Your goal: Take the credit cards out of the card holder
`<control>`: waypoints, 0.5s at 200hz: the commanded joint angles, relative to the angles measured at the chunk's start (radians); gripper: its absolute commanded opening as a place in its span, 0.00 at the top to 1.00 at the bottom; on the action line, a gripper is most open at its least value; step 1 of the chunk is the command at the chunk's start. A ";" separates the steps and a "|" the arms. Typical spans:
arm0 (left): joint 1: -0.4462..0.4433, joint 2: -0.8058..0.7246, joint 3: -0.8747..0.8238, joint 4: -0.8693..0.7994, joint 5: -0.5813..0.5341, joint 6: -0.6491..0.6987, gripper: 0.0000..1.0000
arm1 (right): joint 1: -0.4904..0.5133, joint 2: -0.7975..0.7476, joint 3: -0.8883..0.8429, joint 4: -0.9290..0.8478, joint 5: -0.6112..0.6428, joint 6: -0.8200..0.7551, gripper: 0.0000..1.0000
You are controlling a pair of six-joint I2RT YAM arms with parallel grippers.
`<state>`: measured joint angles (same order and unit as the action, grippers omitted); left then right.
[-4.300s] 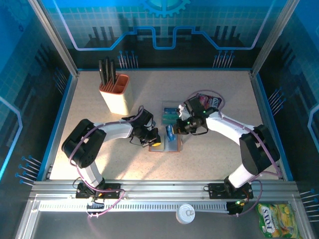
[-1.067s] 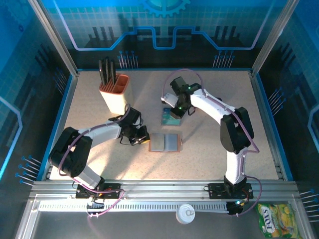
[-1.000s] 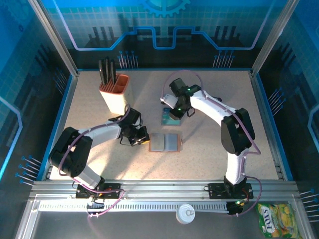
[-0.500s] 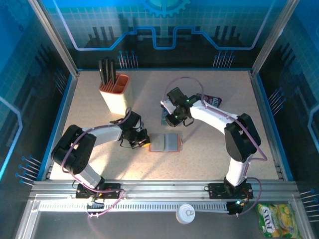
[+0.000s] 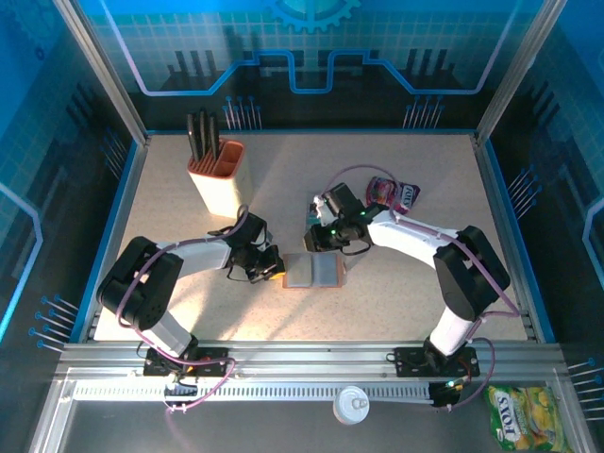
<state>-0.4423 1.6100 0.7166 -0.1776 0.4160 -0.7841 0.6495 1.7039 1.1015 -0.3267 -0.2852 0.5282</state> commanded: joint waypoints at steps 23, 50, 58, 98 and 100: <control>-0.003 -0.023 -0.009 -0.005 0.018 -0.010 0.96 | 0.054 0.037 -0.040 0.119 -0.101 0.151 0.76; -0.008 -0.039 -0.013 0.005 0.026 -0.021 0.95 | 0.059 0.064 -0.028 0.102 -0.106 0.167 0.77; -0.010 -0.043 -0.013 0.002 0.025 -0.022 0.96 | 0.059 0.071 -0.025 0.099 -0.108 0.173 0.77; -0.012 -0.052 -0.014 0.003 0.030 -0.024 0.96 | 0.059 0.098 0.004 0.066 -0.121 0.180 0.77; -0.013 -0.052 -0.014 0.005 0.030 -0.024 0.96 | 0.059 0.102 0.006 0.064 -0.123 0.180 0.77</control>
<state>-0.4473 1.5814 0.7162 -0.1772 0.4175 -0.7872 0.7002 1.7767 1.0710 -0.2432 -0.3775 0.6861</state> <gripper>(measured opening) 0.051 0.228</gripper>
